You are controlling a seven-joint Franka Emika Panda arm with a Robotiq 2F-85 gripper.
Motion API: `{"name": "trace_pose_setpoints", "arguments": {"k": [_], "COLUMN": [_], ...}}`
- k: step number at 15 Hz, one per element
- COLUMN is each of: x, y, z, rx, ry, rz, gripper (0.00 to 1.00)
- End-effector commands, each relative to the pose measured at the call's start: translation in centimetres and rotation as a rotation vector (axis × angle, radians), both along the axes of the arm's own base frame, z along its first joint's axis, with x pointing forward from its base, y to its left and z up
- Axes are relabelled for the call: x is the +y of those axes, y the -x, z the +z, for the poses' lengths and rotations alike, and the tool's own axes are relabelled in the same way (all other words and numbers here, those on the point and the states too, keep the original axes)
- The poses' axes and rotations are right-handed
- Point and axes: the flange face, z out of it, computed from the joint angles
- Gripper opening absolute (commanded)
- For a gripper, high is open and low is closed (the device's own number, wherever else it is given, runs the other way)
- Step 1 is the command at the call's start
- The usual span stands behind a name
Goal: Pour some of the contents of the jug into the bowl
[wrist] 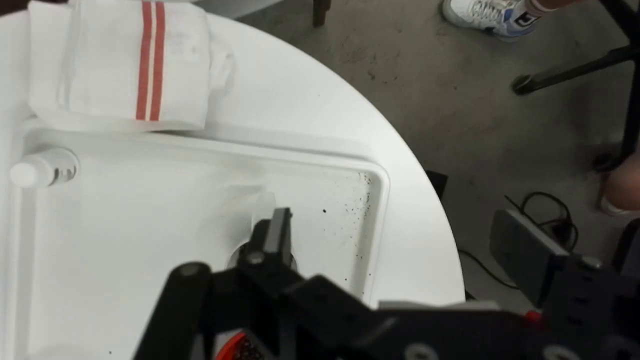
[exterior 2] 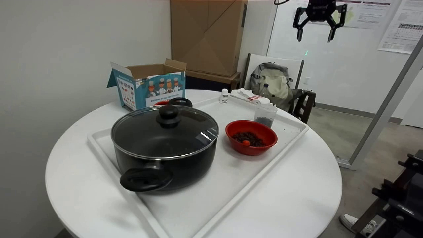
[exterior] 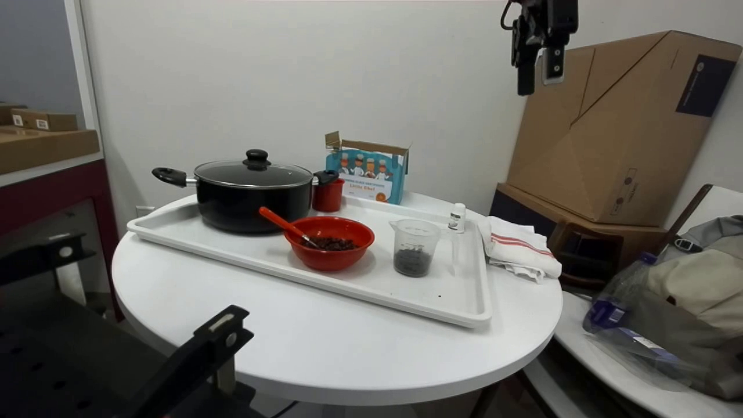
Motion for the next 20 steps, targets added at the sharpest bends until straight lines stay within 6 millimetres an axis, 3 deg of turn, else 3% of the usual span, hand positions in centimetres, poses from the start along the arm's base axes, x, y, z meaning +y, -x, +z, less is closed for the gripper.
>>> {"name": "trace_pose_setpoints", "arguments": {"k": [1,7,18,19,20], "x": [-0.9,-0.2,1.8,2.1,1.8], "y": [-0.8,-3.1,-7.3,-7.5,-6.5], "z": [-2.9,-7.6,-11.5,-11.7,-11.3], "rx": [0.049,0.201,0.187,0.203,0.201], "ry": [-0.141,-0.183,-0.05,-0.031,-0.069], "rz": [0.127,0.202,0.324,0.328,0.312], "gripper": [1.0,1.0,1.0,1.0,1.0]}}
